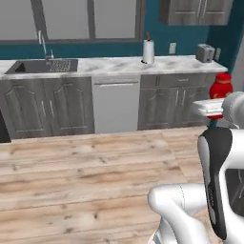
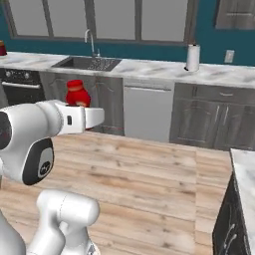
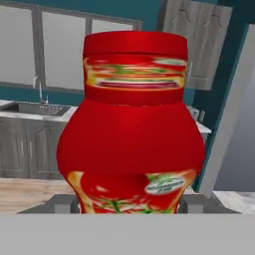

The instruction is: Move the ketchup and mayonnaise from the cabinet to the dining counter.

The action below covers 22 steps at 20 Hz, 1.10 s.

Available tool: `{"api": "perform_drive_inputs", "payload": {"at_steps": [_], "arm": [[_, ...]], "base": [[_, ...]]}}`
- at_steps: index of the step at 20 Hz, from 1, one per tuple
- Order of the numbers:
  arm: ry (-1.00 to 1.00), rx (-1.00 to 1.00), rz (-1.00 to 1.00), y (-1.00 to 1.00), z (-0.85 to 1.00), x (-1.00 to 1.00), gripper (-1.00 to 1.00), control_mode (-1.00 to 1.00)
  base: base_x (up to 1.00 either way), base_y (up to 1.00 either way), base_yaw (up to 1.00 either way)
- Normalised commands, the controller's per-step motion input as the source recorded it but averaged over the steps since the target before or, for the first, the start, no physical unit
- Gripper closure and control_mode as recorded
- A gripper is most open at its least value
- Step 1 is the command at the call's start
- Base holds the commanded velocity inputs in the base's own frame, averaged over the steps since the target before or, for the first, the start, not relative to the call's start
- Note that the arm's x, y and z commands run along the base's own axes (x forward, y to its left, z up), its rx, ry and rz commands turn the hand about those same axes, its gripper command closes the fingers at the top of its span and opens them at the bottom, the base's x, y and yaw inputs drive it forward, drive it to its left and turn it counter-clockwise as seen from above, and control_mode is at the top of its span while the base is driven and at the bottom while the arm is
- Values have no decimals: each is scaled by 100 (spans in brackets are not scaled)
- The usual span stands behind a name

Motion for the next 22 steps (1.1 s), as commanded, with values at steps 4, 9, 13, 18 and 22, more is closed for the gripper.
{"api": "perform_drive_inputs", "payload": {"at_steps": [4,9,13,18,22], "arm": [[0,0,0,0,0,0,100,100],[0,0,0,0,0,0,100,100],[0,0,0,0,0,0,100,100],[0,0,0,0,0,0,100,100],[0,0,0,0,0,0,100,100]], "base": [[23,39,77],[93,23,26],[100,4,18],[100,27,25],[100,46,37]]}}
